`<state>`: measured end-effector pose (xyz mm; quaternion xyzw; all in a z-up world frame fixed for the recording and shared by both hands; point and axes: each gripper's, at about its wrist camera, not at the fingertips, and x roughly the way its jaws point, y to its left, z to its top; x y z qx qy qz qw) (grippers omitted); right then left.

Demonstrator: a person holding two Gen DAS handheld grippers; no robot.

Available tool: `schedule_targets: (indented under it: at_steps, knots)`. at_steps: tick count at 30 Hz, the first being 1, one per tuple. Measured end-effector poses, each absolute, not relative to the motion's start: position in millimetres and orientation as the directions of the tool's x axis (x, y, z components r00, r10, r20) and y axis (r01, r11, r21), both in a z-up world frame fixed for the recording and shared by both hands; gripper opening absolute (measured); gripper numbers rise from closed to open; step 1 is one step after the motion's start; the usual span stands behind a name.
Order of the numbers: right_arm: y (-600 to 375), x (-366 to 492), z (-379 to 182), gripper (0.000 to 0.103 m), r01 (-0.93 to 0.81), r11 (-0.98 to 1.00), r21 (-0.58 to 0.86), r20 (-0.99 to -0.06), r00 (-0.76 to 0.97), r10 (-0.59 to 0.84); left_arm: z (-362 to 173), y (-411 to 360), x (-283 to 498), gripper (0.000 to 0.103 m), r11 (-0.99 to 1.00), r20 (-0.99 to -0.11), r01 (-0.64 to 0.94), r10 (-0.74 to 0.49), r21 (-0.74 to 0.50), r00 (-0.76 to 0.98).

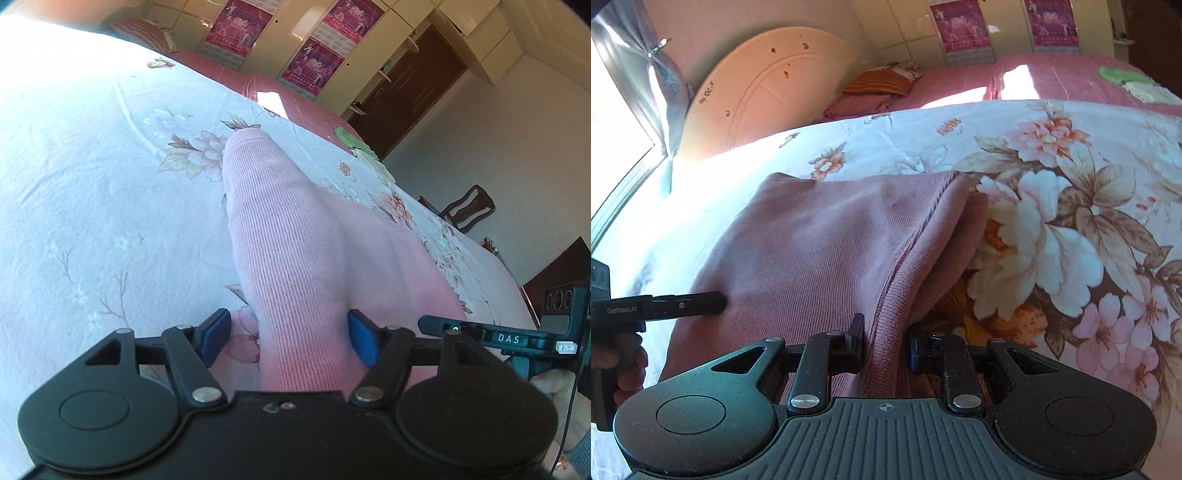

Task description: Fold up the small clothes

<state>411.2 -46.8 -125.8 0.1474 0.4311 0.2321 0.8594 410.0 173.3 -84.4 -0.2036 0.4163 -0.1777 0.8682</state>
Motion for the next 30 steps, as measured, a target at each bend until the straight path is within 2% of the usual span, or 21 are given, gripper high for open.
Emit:
schedule_targets:
  at_steps: [2,3,4,7,9,10,11,13,16,20,21,23,24,25,26,27,30]
  knots:
    - [-52.5,408.4,-119.0,0.045,-0.215,0.876,0.432,-0.682,0.557,0.474,-71.8,176.2,407.4,0.071,0.876,-0.656,0.141,-0.444,-0.462,0.611]
    - [-56.6,405.2,-112.0,0.054,-0.193,0.894,0.404,-0.675,0.597,0.433,-62.1,179.5,403.0,0.061,0.884,-0.637,0.151,-0.429,-0.443,0.641]
    - [-62.5,403.8,-105.3,0.054,-0.192,0.892,0.408,-0.655,0.62,0.433,-53.7,181.4,401.6,0.049,0.884,-0.616,0.169,-0.43,-0.435,0.66]
    - [-73.1,416.5,-93.3,0.054,-0.172,0.867,0.468,-0.635,0.617,0.465,-33.6,178.3,407.0,0.039,0.862,-0.566,0.257,-0.485,-0.437,0.667]
    - [-71.4,433.8,-96.2,0.053,-0.144,0.87,0.472,-0.659,0.598,0.457,-27.6,162.4,416.8,0.039,0.858,-0.568,0.32,-0.508,-0.403,0.648]
    - [-69.0,441.8,-99.0,0.05,-0.137,0.862,0.488,-0.665,0.581,0.469,-27.4,155.9,421.3,0.039,0.856,-0.571,0.342,-0.515,-0.389,0.64]
    - [-64.7,447.5,-102.1,0.044,-0.134,0.859,0.495,-0.672,0.568,0.476,-31.9,146.9,426.3,0.039,0.853,-0.586,0.361,-0.521,-0.376,0.621]
    - [-54.5,454.0,-105.9,0.011,-0.15,0.876,0.458,-0.694,0.556,0.458,-42.9,138.5,434.1,0.037,0.864,-0.617,0.35,-0.504,-0.362,0.604]
    - [-46.3,452.9,-111.1,0.007,-0.173,0.916,0.361,-0.731,0.558,0.393,-58.8,136.7,437.8,0.036,0.855,-0.625,0.341,-0.518,-0.391,0.584]
    - [-57.3,437.2,-117.0,0.005,-0.142,0.933,0.331,-0.732,0.586,0.348,-66.9,135.4,436.3,0.034,0.851,-0.63,0.343,-0.526,-0.398,0.571]
    - [-58.5,436.0,-121.0,0.005,-0.136,0.935,0.329,-0.738,0.581,0.344,-70.2,132.9,437.9,0.028,0.864,-0.649,0.332,-0.504,-0.379,0.57]
    - [-59.5,438.2,-124.7,0.006,-0.117,0.934,0.336,-0.736,0.586,0.339,-72.5,131.3,439.1,0.027,0.871,-0.657,0.335,-0.491,-0.36,0.572]
    - [-59.2,440.2,-122.8,0.007,-0.11,0.934,0.341,-0.736,0.587,0.338,-71.4,129.9,438.5,0.027,0.874,-0.659,0.341,-0.486,-0.347,0.574]
    - [-59.0,439.9,-120.2,0.013,-0.104,0.935,0.339,-0.736,0.59,0.332,-69.6,129.8,437.2,0.028,0.876,-0.661,0.339,-0.482,-0.344,0.575]
    - [-58.3,437.5,-114.5,0.019,-0.094,0.943,0.319,-0.739,0.599,0.309,-63.9,130.2,433.1,0.029,0.878,-0.661,0.337,-0.478,-0.339,0.579]
    - [-56.6,430.6,-103.9,0.022,-0.094,0.955,0.28,-0.731,0.625,0.275,-57.2,131.3,426.1,0.036,0.877,-0.652,0.346,-0.479,-0.332,0.588]
    - [-47.3,397.1,-74.4,0.022,-0.209,0.947,0.246,-0.687,0.651,0.322,-41.3,137.4,392.2,0.05,0.877,-0.607,0.365,-0.481,-0.314,0.633]
